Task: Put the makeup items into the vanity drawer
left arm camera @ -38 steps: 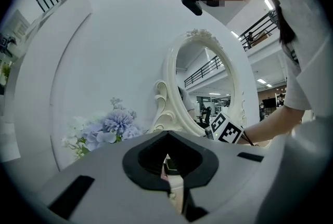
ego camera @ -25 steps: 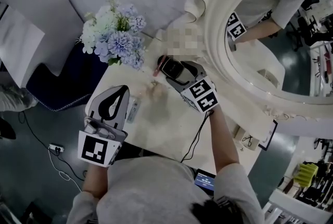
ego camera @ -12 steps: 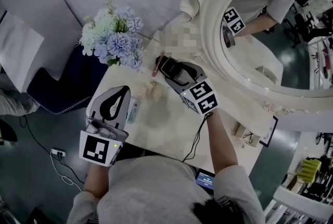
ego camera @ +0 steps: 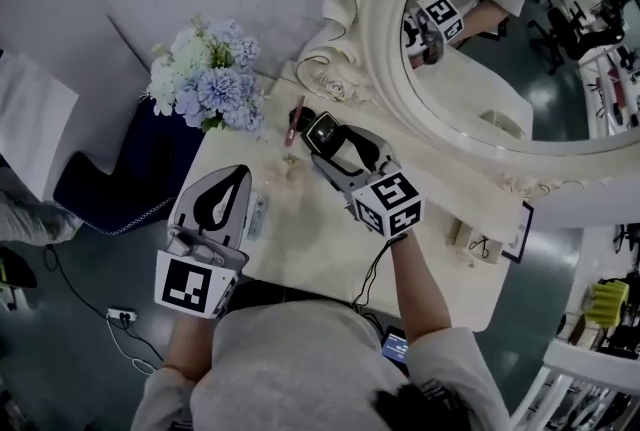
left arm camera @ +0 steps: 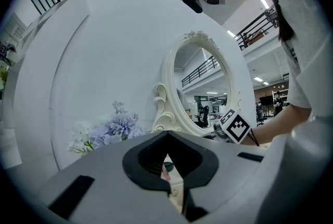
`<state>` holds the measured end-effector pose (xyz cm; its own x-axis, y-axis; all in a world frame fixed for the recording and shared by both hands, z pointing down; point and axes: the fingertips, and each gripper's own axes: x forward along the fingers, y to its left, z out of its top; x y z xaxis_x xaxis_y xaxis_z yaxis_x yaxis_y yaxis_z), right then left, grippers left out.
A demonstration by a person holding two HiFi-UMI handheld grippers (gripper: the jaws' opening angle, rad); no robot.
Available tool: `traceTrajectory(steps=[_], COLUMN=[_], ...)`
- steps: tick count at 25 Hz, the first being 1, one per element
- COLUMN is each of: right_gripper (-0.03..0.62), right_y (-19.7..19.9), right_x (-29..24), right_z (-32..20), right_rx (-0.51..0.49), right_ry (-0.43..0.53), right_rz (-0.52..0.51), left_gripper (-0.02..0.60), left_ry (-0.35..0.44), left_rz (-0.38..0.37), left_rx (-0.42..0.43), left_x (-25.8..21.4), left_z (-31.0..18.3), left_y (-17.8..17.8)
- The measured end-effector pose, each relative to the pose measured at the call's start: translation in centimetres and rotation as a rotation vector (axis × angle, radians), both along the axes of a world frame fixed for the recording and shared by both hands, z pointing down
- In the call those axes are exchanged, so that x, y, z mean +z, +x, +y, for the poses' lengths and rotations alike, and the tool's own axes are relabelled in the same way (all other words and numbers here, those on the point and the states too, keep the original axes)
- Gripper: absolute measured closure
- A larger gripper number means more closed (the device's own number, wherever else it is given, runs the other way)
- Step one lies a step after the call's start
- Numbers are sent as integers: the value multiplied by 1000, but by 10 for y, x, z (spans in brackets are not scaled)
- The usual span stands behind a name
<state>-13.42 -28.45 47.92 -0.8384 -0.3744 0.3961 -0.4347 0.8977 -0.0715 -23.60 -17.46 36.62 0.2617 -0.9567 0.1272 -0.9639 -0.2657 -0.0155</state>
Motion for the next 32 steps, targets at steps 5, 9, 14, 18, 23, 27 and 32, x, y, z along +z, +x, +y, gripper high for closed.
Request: traceTrajectory(steps=[5,9,14,18,23,27,32], right_gripper=[293,293,293,293,293,293,293], right_y=[11,21,34,45,58,68,81], right_x=[-27,-47,-67,-81,-94,-101,-108], right_z=[15,29,45,60,75,86,100], right_rx=[52,108,177,219,284,339,420], right_ry=[28,44,72,99,128,144,176], right_rz=[-87,-158,-237,-277,-314,-331,-342], left_gripper=[575,575,575,575,575,575,575], left_ry=[78,95,110,124,135,141,148], left_rz=[32,33,39,42,50,61,71], left_rx=[26,74,121,161,217,258,319], left_x=[-14,-17,-21,-25,-28,-31,-30], left_z=[-3,-1,3,7,11,14,19], left_y=[8,17,26,34,44,53,66])
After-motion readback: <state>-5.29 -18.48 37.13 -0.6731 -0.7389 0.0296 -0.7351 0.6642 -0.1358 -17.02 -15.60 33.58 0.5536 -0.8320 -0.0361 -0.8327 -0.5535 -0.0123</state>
